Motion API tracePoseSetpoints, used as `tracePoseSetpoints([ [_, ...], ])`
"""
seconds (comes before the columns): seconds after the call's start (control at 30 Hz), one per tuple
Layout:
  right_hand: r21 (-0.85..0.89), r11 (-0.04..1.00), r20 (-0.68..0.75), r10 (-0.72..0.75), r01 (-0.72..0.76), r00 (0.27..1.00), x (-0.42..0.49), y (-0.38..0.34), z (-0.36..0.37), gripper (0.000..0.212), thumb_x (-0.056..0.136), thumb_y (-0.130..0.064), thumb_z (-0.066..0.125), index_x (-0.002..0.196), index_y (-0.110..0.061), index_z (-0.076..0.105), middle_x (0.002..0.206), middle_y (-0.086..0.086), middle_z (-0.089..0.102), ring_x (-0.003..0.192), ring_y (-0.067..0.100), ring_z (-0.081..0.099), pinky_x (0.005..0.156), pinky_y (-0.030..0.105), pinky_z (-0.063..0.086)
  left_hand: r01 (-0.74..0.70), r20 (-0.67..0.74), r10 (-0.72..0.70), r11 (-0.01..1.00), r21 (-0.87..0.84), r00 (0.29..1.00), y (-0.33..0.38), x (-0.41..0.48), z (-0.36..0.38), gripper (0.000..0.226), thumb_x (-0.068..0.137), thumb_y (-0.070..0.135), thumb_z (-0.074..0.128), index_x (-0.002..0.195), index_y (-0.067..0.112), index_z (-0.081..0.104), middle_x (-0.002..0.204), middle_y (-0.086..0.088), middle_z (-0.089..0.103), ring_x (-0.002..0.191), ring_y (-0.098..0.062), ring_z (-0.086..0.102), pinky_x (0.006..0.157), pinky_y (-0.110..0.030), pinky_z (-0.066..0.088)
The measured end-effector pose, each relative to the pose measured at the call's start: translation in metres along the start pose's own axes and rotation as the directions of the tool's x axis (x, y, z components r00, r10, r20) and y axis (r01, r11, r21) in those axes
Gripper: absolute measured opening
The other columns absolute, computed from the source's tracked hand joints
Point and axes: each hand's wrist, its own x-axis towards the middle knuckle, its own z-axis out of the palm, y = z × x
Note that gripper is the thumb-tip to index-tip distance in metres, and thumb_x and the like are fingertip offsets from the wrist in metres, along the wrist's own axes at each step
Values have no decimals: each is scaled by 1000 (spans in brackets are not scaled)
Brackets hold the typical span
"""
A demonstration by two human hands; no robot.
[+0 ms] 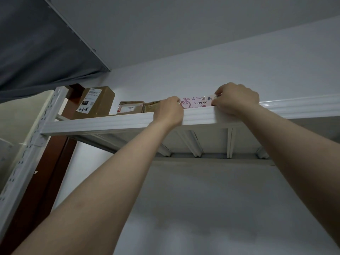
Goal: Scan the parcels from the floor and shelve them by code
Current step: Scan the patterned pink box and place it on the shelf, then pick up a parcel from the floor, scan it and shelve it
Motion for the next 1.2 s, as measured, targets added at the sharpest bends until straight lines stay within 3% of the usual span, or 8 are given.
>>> tracePoseSetpoints([
  [0.17,-38,999,41,-11,12,999,2,-2,-1,43,89,-39,58,130,-27,59,132,8,58,119,33,55,84,34,34,-41,-108,54,991,125,993,-2,-4,10,28,96,8,37,104,7,64,116,-16,68,109,-37,58,78,-35,39],
  [0.27,-110,993,33,-48,52,998,0,-2,1,40,89,-37,51,126,-26,62,128,8,60,109,32,56,83,34,34,-32,-160,43,997,70,986,-1,-6,14,36,98,7,36,123,7,62,120,-15,66,113,-37,57,90,-40,45],
  [0.47,-198,973,-13,-121,116,993,-6,1,5,40,91,-33,43,124,-26,63,125,9,62,109,33,57,87,37,35,-50,-224,43,998,-25,974,-6,-5,19,36,97,5,35,126,6,57,111,-18,66,105,-39,57,80,-40,42],
  [0.6,-183,975,-109,-146,124,983,-12,1,7,42,93,-33,45,131,-22,58,125,9,64,117,33,56,97,40,33,-79,-290,62,996,-45,955,-4,-15,20,39,103,11,36,140,6,47,124,-18,61,117,-37,51,95,-44,39],
  [0.87,-81,923,-503,-363,375,784,-89,8,25,30,75,-23,57,103,-14,65,107,6,62,99,27,57,76,32,32,-463,-436,508,860,212,743,10,-83,40,24,90,23,54,106,9,65,105,-11,65,101,-35,60,101,-51,43],
  [0.97,-17,940,-561,-290,339,775,-158,25,35,26,69,-20,59,92,-11,66,103,9,62,95,27,58,77,34,38,-626,-448,595,774,94,667,15,-144,52,16,92,19,57,94,7,67,93,-11,65,88,-34,61,96,-47,42],
  [1.1,131,974,-467,-105,185,878,-278,58,52,21,71,-15,59,89,-7,66,107,12,62,99,28,59,79,39,43,-670,-281,619,729,-140,733,16,-253,67,17,94,18,55,89,6,66,83,-10,63,77,-33,57,77,-41,42],
  [1.2,157,987,-346,28,28,938,-363,89,59,20,75,-14,56,91,-6,66,111,12,62,102,27,59,81,43,45,-702,-130,696,663,-258,706,21,-328,80,14,91,16,56,92,7,67,86,-8,64,77,-31,57,73,-38,38],
])
